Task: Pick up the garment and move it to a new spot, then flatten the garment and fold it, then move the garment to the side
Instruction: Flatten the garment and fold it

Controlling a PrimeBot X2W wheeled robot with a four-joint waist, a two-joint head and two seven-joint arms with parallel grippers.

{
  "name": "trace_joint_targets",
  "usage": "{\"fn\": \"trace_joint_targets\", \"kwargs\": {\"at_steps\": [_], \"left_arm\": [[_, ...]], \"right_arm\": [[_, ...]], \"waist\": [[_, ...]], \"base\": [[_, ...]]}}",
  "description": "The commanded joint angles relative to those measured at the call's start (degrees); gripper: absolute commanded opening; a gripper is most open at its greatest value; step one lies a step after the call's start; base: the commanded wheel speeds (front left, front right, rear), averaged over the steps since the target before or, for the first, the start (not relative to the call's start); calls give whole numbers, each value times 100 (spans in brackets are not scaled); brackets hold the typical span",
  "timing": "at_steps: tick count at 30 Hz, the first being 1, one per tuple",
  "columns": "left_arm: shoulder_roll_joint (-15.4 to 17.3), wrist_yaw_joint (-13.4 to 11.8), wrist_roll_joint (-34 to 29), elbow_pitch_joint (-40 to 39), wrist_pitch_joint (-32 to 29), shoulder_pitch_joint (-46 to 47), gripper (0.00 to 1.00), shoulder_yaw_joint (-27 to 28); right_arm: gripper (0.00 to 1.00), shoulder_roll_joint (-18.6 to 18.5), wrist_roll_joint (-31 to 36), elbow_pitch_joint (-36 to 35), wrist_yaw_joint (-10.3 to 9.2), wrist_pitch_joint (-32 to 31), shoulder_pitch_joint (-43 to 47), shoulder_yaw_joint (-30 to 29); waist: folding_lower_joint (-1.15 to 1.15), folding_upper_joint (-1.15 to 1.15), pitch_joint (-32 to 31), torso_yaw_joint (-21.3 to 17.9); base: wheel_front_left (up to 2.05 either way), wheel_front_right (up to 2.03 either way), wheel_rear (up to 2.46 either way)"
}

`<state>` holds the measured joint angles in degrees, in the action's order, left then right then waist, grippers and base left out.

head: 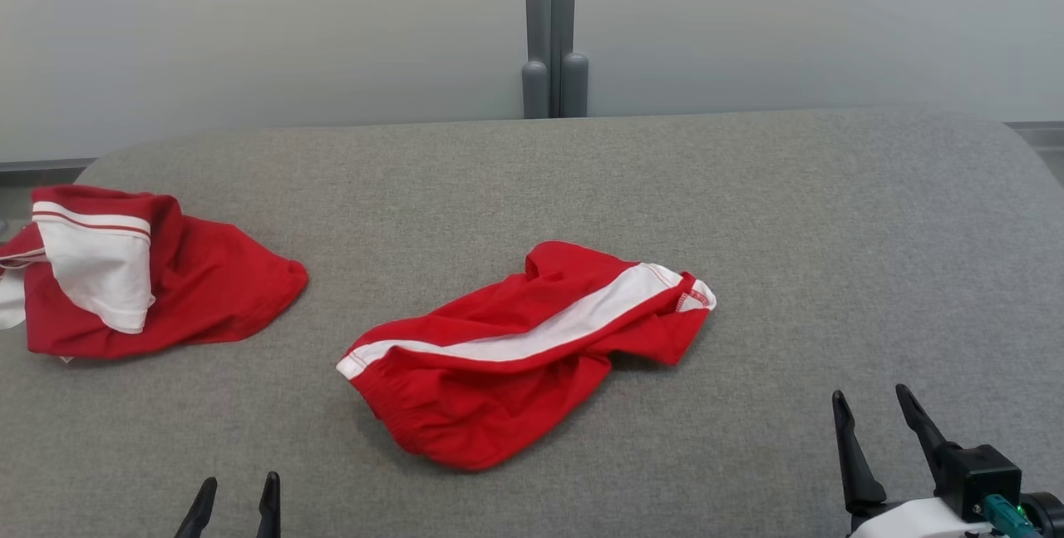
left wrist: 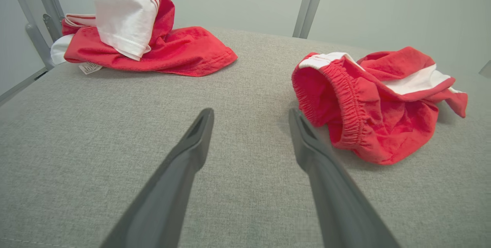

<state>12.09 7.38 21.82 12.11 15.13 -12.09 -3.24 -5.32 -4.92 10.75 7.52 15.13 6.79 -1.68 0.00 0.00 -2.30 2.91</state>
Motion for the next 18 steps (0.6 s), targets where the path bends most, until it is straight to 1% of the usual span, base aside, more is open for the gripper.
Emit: {"fn": "trace_joint_targets", "kwargs": {"at_steps": [1, 8, 12, 15, 17, 18], "left_arm": [[51, 16, 33, 13, 1, 87, 100, 4], [83, 18, 82, 32, 1, 112, 100, -44], [25, 18, 15, 85, 1, 166, 100, -102], [-76, -55, 199, 66, -264, 346, 100, -91], [-133, -182, 316, -70, -640, 481, 100, -50], [-189, -204, 470, -175, -855, 563, 100, -32]], "right_arm": [[100, -16, -14, 15, -6, 2, -2, 6], [100, -40, -31, 24, -6, 2, -54, 31], [100, -15, -124, 99, -6, 2, -222, -9], [100, -118, -233, 283, -5, 2, -526, 248], [100, -312, -395, 571, -7, -41, -847, 596], [100, -447, -447, 655, -6, -139, -1094, 830]], "waist": [[0, 0, 5, -5], [0, 0, 12, -4], [0, 0, 57, 3], [0, 0, 144, 35], [0, 0, 232, 66], [0, 0, 329, 76]], "base": [[0, 0, 0], [0, 0, 0], [0, 0, 0], [0, 0, 0], [0, 0, 0], [0, 0, 0]]}}
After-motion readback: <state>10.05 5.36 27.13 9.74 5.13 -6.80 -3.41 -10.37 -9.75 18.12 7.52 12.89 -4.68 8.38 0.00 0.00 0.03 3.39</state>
